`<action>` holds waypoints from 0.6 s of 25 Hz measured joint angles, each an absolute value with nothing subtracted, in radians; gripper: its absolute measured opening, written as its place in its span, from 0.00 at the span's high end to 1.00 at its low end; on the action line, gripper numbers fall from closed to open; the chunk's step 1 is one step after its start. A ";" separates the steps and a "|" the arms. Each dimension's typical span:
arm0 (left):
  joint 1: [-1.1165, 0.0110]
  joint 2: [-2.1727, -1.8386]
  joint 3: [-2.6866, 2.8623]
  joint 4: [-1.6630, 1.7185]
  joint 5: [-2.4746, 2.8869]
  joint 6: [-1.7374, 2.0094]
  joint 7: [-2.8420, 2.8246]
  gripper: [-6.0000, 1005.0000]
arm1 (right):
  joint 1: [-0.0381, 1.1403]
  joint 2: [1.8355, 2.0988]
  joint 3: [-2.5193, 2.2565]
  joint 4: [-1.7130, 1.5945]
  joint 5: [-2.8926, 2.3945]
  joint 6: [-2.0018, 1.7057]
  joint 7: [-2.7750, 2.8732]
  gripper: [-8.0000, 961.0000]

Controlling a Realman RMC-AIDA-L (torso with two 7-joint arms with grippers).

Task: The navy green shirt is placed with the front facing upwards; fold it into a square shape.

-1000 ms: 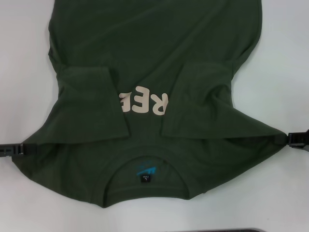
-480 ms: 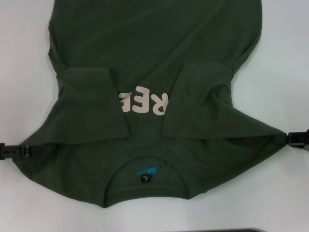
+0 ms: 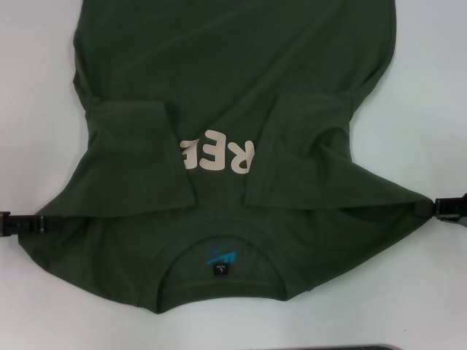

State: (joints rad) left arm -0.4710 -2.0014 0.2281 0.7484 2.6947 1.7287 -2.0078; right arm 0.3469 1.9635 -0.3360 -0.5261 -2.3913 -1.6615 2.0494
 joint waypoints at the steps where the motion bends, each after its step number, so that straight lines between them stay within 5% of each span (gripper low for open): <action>1: -0.471 -2.003 0.233 0.748 2.695 1.711 -2.012 0.33 | 0.347 1.963 -0.336 -0.526 -2.391 -1.662 2.049 0.95; 7: -0.472 -2.004 0.258 0.726 2.695 1.683 -2.019 0.45 | 0.347 1.963 -0.321 -0.526 -2.391 -1.668 2.047 0.94; 15: -0.474 -2.002 0.259 0.723 2.693 1.690 -2.020 0.74 | 0.346 1.962 -0.321 -0.526 -2.391 -1.666 2.044 0.94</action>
